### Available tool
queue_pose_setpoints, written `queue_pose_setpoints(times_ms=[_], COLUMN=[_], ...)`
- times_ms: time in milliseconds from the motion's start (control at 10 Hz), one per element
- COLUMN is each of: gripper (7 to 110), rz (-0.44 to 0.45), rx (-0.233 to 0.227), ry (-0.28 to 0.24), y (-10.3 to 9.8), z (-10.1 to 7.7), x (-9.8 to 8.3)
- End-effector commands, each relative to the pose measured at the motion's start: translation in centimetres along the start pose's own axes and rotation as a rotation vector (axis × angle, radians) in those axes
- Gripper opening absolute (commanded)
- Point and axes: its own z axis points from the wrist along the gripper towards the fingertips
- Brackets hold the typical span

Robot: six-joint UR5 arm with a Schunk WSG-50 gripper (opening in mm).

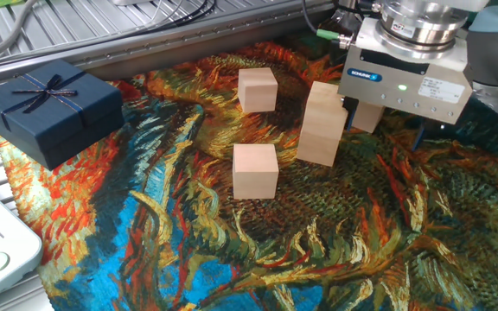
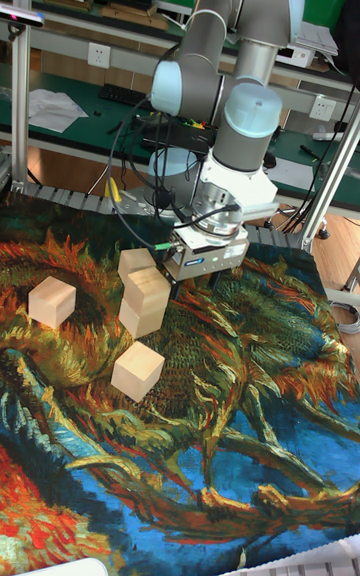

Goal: Stack the blocks in a vertical line of five

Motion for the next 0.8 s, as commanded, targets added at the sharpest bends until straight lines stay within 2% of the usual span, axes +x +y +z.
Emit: queue_pose_setpoints(times_ms=[0, 400, 700], gripper=[88, 88, 88], rz=[0.012, 0.031, 0.048], rx=[-0.012, -0.048, -0.063], ry=[-0.012, -0.02, -0.005], y=[0.4, 1.4, 2.0], z=[0.1, -0.1, -0.8], x=[-0.4, -0.6, 0.0])
